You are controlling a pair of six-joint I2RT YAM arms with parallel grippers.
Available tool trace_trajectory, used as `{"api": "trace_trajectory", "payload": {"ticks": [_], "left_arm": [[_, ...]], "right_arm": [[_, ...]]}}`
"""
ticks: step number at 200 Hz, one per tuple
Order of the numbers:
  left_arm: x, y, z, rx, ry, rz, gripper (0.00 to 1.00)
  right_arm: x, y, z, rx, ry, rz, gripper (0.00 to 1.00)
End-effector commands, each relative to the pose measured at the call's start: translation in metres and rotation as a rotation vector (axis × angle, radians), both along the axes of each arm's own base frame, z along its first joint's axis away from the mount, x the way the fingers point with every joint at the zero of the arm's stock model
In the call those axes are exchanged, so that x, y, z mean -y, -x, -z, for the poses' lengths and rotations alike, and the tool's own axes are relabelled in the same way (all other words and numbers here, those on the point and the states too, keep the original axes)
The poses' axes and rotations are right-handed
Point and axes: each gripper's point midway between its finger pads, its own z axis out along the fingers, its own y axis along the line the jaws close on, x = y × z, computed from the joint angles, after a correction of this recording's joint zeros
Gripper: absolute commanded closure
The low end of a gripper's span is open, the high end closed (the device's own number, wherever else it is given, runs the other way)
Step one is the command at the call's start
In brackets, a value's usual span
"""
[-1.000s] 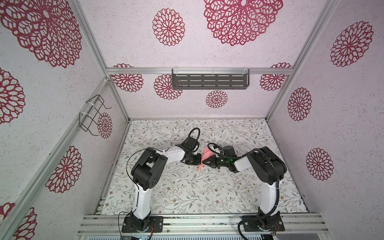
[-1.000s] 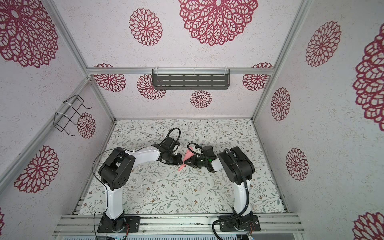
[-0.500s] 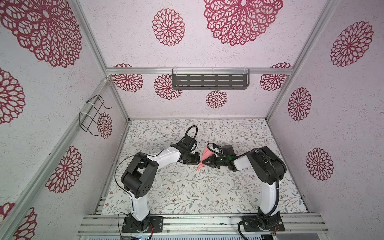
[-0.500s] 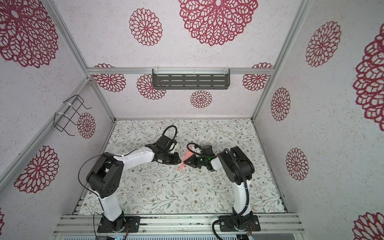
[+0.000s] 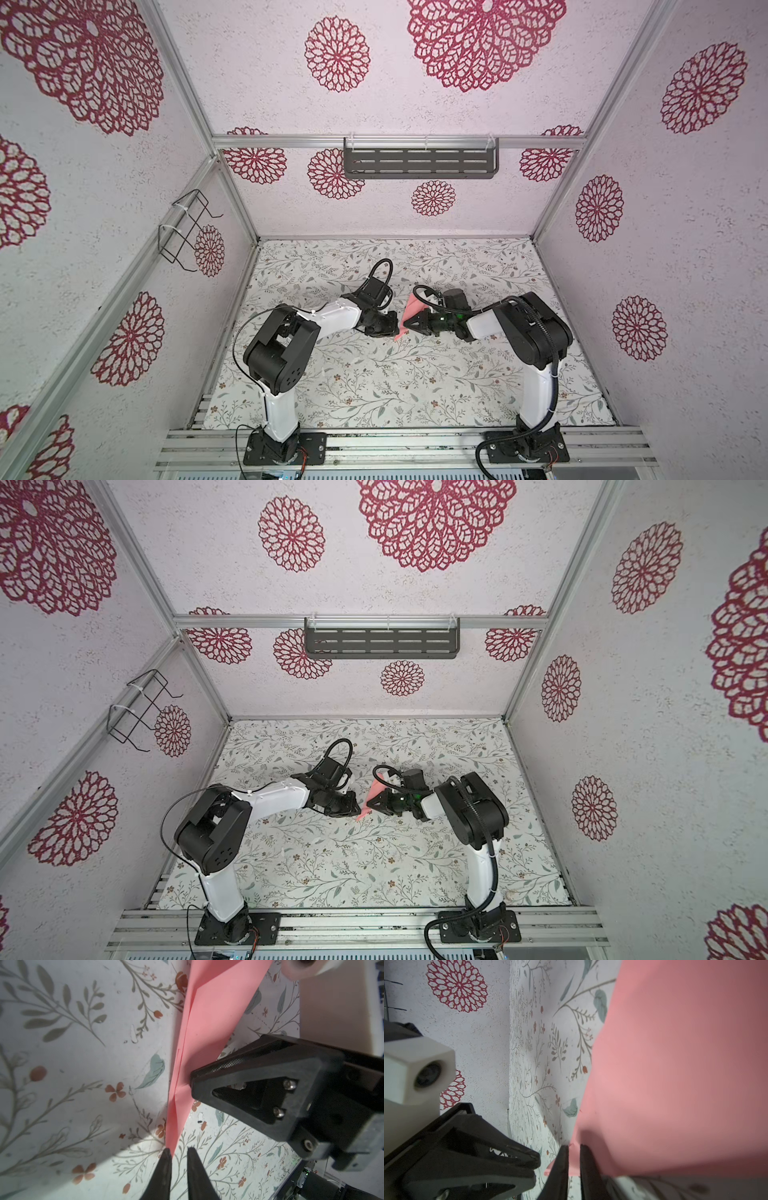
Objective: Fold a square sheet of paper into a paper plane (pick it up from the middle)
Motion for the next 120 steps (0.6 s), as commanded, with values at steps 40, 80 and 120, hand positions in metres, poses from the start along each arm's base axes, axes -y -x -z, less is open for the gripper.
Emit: {"api": "trace_trajectory", "payload": {"ticks": [40, 80, 120], "left_arm": [[0.005, 0.003, 0.010, -0.025, -0.007, 0.025, 0.90], [0.007, 0.007, 0.013, -0.030, -0.017, 0.040, 0.93], [0.002, 0.015, 0.021, -0.040, -0.091, 0.067, 0.93]], "right_arm": [[0.003, 0.003, 0.020, -0.028, 0.066, 0.013, 0.83], [0.004, 0.004, 0.024, -0.040, 0.075, 0.019, 0.83], [0.005, 0.004, 0.026, -0.048, 0.091, 0.031, 0.83]]}}
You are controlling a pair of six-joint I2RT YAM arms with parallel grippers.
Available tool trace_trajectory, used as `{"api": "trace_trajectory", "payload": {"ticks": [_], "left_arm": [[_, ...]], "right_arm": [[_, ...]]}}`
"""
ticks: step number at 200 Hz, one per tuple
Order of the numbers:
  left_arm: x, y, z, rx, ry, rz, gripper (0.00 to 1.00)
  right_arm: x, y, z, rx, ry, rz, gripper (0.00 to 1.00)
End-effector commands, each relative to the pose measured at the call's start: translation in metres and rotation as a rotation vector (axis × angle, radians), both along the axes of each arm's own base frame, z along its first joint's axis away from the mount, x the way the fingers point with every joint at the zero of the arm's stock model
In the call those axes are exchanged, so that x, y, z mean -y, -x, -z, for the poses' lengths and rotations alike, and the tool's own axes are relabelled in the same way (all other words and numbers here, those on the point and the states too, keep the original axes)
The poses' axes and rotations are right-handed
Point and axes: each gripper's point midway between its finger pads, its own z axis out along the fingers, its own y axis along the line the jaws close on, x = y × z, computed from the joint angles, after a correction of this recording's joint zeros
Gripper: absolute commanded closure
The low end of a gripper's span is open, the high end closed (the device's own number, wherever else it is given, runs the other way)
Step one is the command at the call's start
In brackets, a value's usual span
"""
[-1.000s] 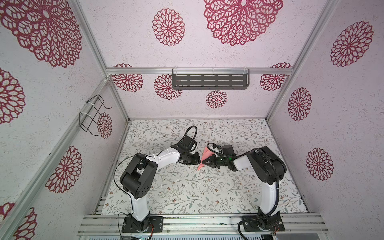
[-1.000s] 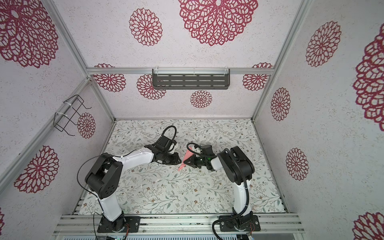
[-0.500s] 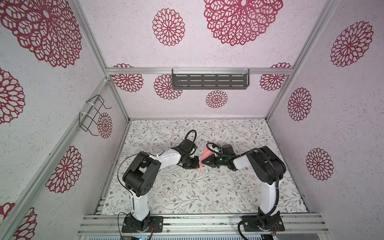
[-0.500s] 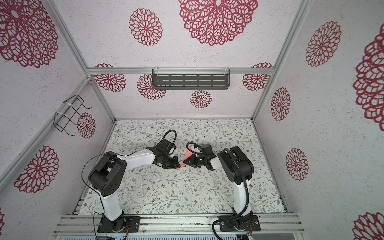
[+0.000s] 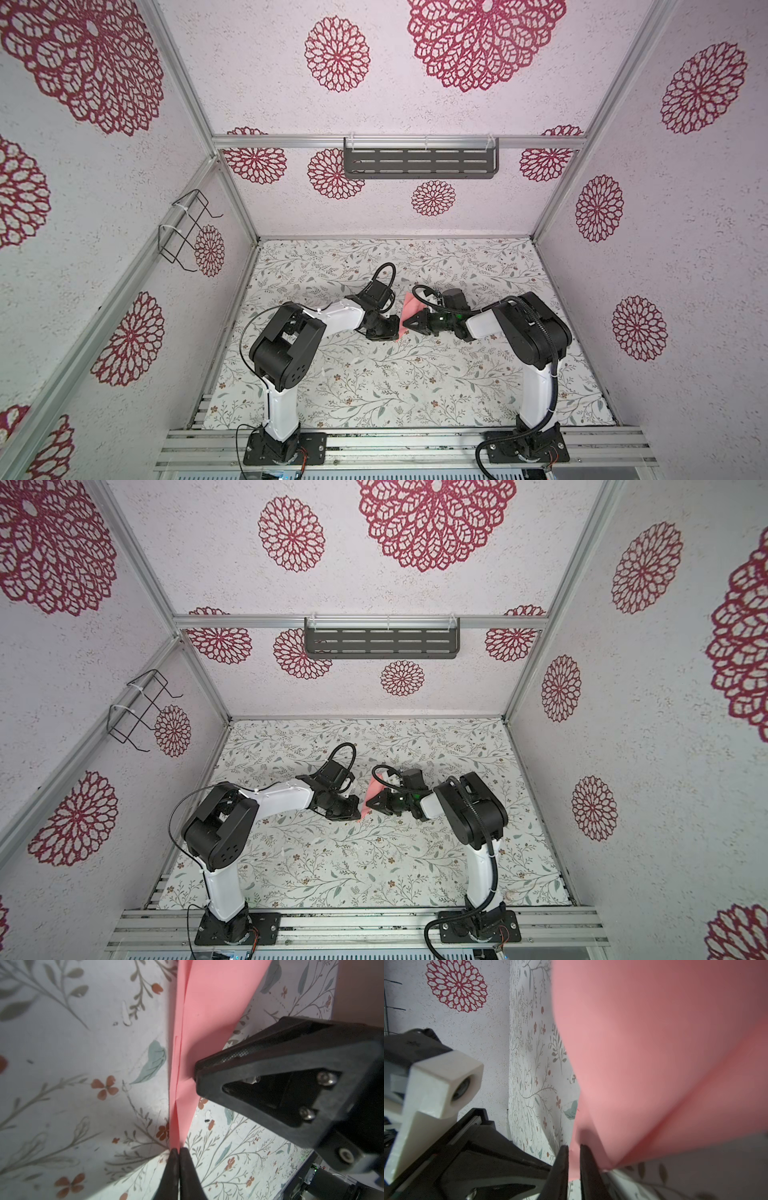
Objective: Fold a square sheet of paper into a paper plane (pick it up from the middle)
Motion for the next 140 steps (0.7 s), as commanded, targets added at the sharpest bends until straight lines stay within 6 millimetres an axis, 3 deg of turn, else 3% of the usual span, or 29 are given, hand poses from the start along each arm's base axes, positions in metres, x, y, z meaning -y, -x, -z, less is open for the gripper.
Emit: {"api": "trace_trajectory", "payload": {"ticks": [1, 30, 86, 140], "left_arm": [[-0.001, 0.006, 0.007, -0.009, -0.059, 0.032, 0.93], [-0.003, 0.007, 0.006, -0.003, -0.090, 0.046, 0.90], [0.006, -0.019, -0.041, 0.150, -0.017, 0.011, 0.82], [0.017, -0.031, -0.027, 0.158, -0.022, 0.015, 0.90]], "right_arm": [[0.007, 0.004, 0.026, -0.050, 0.088, 0.031, 0.83], [0.008, 0.003, 0.026, -0.054, 0.094, 0.042, 0.83], [0.007, 0.002, 0.026, -0.055, 0.088, 0.051, 0.83], [0.007, 0.000, 0.025, -0.055, 0.080, 0.057, 0.83]]}}
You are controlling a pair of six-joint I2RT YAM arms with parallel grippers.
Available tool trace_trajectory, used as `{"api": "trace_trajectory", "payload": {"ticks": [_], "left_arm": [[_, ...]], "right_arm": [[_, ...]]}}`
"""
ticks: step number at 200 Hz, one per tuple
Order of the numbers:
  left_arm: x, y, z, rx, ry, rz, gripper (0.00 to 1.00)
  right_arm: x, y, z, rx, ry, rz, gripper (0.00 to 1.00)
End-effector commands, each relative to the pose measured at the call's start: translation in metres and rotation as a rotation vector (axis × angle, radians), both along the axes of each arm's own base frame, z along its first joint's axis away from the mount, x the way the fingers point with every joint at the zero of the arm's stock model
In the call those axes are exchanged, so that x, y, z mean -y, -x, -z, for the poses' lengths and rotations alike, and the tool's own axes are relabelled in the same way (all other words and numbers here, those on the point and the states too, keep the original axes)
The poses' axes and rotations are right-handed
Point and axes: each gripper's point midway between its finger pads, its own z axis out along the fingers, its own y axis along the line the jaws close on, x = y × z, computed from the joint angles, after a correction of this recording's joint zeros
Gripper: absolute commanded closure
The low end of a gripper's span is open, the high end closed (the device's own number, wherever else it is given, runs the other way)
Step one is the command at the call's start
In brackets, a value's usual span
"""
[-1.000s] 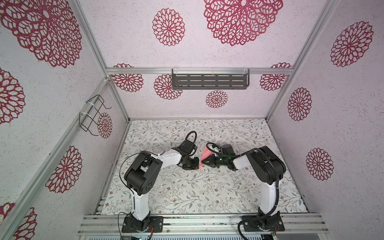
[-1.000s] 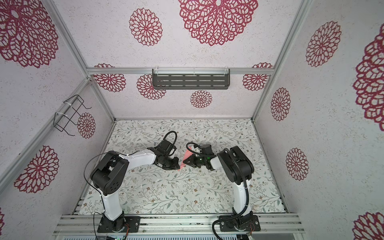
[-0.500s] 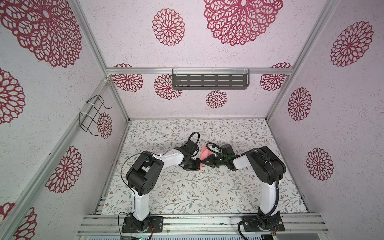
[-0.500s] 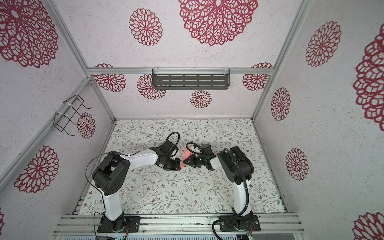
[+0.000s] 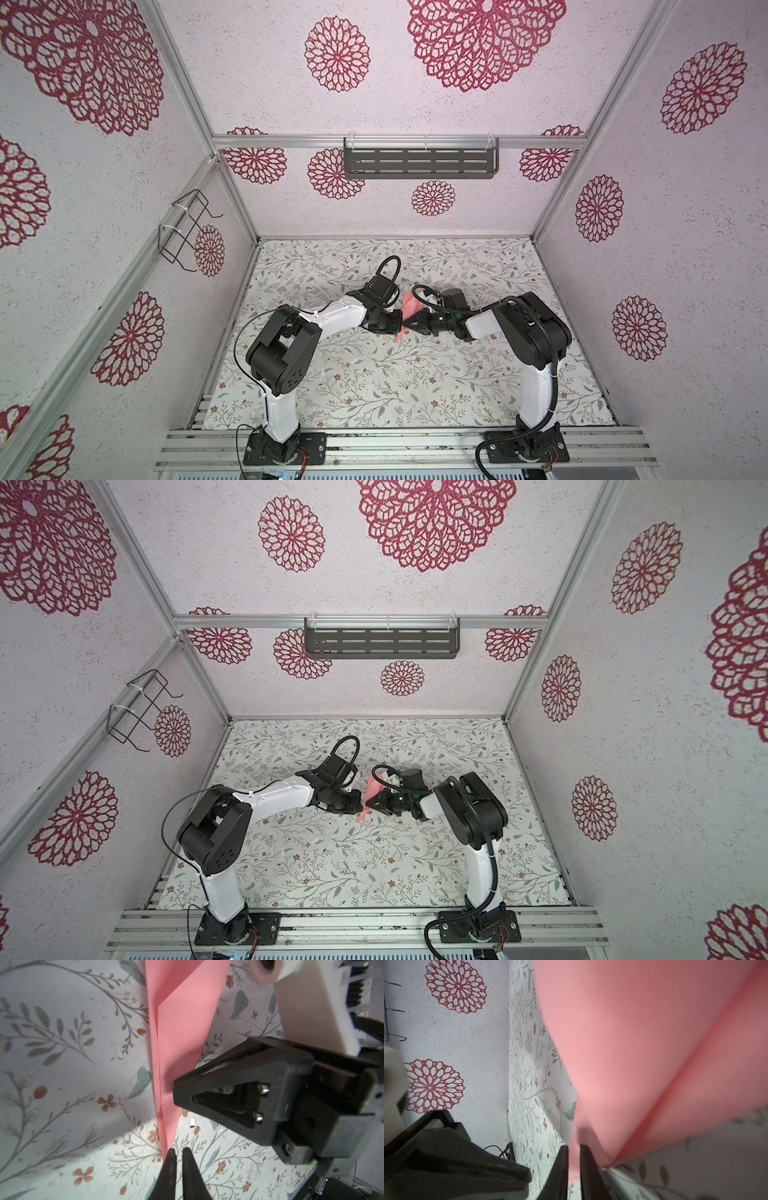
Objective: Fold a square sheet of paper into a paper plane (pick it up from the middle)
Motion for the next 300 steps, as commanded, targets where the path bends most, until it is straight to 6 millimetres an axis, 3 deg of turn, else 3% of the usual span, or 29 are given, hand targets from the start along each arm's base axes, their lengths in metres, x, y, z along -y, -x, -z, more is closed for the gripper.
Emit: {"api": "trace_trajectory", "payload": {"ticks": [1, 36, 38, 44, 93, 201, 300], "left_arm": [[0.010, -0.012, 0.000, 0.038, 0.006, 0.003, 0.90], [0.009, -0.014, 0.009, 0.051, -0.058, 0.020, 0.91], [0.007, -0.013, 0.021, 0.030, -0.077, 0.021, 0.91], [0.006, -0.012, 0.027, 0.022, -0.093, 0.024, 0.91], [0.005, -0.001, 0.038, 0.003, -0.145, 0.046, 0.91], [-0.002, 0.017, 0.036, 0.026, -0.227, 0.089, 0.92], [0.006, 0.033, 0.039, 0.044, -0.265, 0.164, 0.93]], "right_arm": [[0.008, 0.001, 0.025, -0.052, 0.078, 0.049, 0.83], [0.007, 0.000, 0.024, -0.050, 0.070, 0.052, 0.83], [0.007, 0.000, 0.024, -0.049, 0.070, 0.051, 0.83], [0.007, 0.000, 0.025, -0.051, 0.070, 0.051, 0.83], [0.007, 0.000, 0.026, -0.056, 0.070, 0.055, 0.83], [0.016, -0.001, 0.041, -0.139, 0.093, 0.144, 0.83], [0.029, 0.002, 0.057, -0.229, 0.139, 0.240, 0.86]]}}
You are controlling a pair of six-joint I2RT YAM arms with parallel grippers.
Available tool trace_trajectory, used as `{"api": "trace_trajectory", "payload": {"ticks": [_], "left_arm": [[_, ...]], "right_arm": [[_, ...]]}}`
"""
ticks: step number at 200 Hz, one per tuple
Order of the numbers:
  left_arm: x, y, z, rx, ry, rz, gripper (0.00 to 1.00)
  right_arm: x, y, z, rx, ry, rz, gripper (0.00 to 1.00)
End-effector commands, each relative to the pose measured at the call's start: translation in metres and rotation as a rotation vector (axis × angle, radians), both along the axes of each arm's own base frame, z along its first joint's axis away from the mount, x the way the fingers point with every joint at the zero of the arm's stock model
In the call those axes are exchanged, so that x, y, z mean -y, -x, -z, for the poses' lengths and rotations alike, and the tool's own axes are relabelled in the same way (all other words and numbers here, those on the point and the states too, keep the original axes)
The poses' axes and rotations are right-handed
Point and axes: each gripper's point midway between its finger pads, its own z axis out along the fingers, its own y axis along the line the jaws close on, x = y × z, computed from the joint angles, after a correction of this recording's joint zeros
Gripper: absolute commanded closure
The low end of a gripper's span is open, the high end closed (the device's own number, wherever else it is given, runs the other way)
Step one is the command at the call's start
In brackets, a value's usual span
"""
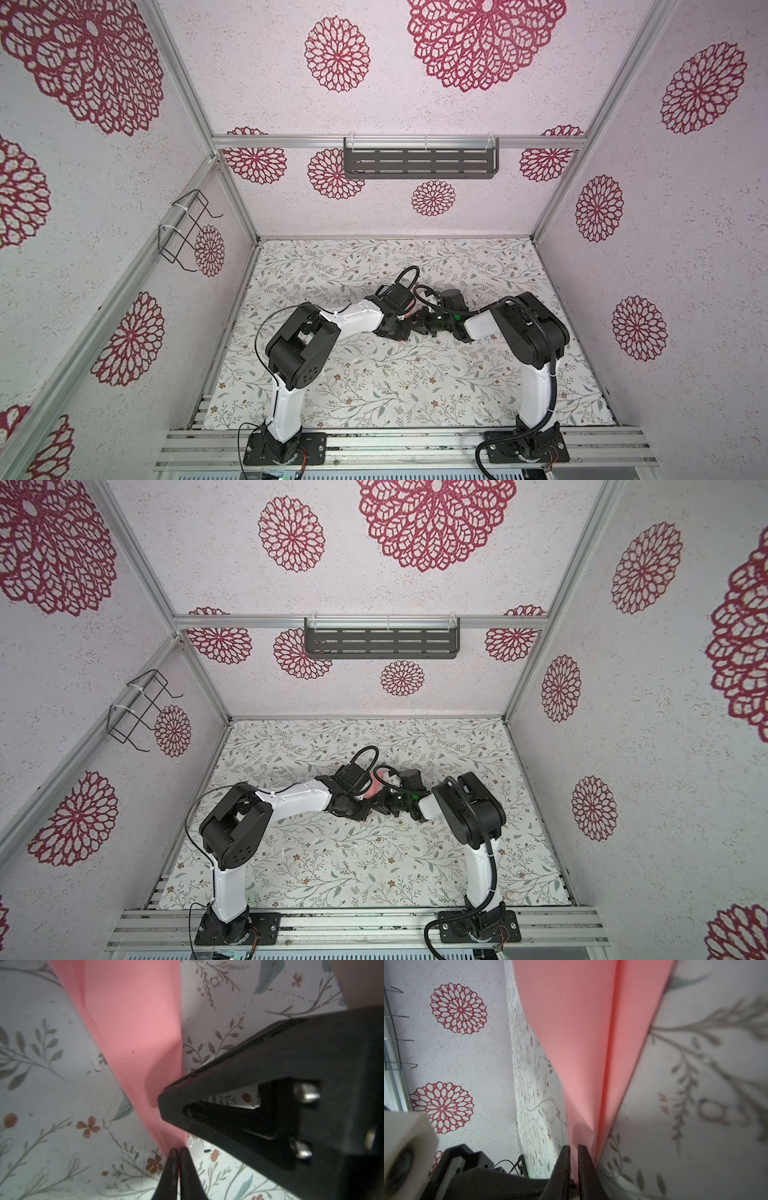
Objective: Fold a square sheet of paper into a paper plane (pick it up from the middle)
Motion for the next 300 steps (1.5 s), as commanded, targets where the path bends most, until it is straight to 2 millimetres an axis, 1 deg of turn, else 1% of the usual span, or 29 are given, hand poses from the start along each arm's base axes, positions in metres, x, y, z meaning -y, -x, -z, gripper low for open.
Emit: {"api": "trace_trajectory", "payload": {"ticks": [1, 65, 66, 68, 71, 112, 129, 140, 159, 183, 197, 215, 235, 256, 269, 300], "left_arm": [[-0.005, 0.025, 0.006, -0.048, -0.055, 0.048, 0.93], [-0.004, 0.040, 0.009, -0.056, -0.100, 0.091, 0.95], [-0.004, 0.040, 0.009, -0.055, -0.100, 0.092, 0.95], [-0.002, 0.039, -0.001, -0.038, -0.082, 0.091, 0.95], [-0.002, 0.039, -0.004, -0.033, -0.076, 0.092, 0.95], [-0.009, 0.049, 0.003, -0.061, -0.091, 0.076, 0.96], [-0.009, 0.052, 0.003, -0.068, -0.079, 0.073, 0.96], [-0.009, 0.052, -0.001, -0.062, -0.070, 0.073, 0.96], [-0.007, 0.045, -0.018, -0.025, -0.032, 0.060, 0.96], [-0.009, 0.026, -0.043, 0.041, 0.035, 0.002, 0.94], [-0.012, 0.016, -0.052, 0.066, 0.082, -0.045, 0.93], [-0.014, 0.005, -0.058, 0.077, 0.162, -0.110, 0.90], [-0.012, -0.002, -0.059, 0.052, 0.249, -0.153, 0.88], [-0.007, -0.005, -0.053, 0.006, 0.298, -0.167, 0.88], [-0.006, -0.007, -0.048, -0.016, 0.305, -0.169, 0.89], [-0.010, -0.009, -0.037, -0.046, 0.295, -0.177, 0.93]], "right_arm": [[0.029, 0.010, 0.054, -0.142, 0.159, 0.130, 0.86], [0.032, 0.010, 0.057, -0.157, 0.155, 0.153, 0.86], [0.031, 0.010, 0.056, -0.157, 0.154, 0.152, 0.86], [0.031, 0.010, 0.056, -0.156, 0.154, 0.152, 0.86], [0.031, 0.011, 0.057, -0.158, 0.153, 0.153, 0.86], [0.033, 0.011, 0.058, -0.161, 0.152, 0.160, 0.86], [0.033, 0.011, 0.057, -0.160, 0.151, 0.160, 0.86], [0.033, 0.011, 0.057, -0.158, 0.151, 0.161, 0.86], [0.033, 0.011, 0.055, -0.154, 0.147, 0.163, 0.86], [0.030, 0.010, 0.048, -0.144, 0.140, 0.171, 0.86], [0.028, 0.010, 0.043, -0.140, 0.126, 0.190, 0.87], [0.024, 0.009, 0.030, -0.118, 0.080, 0.246, 0.87], [0.016, 0.007, 0.019, -0.109, 0.034, 0.290, 0.86], [0.006, 0.006, 0.010, -0.100, -0.002, 0.314, 0.86], [-0.001, 0.006, 0.006, -0.099, -0.019, 0.318, 0.86], [-0.013, 0.005, 0.002, -0.097, -0.029, 0.306, 0.86]]}}
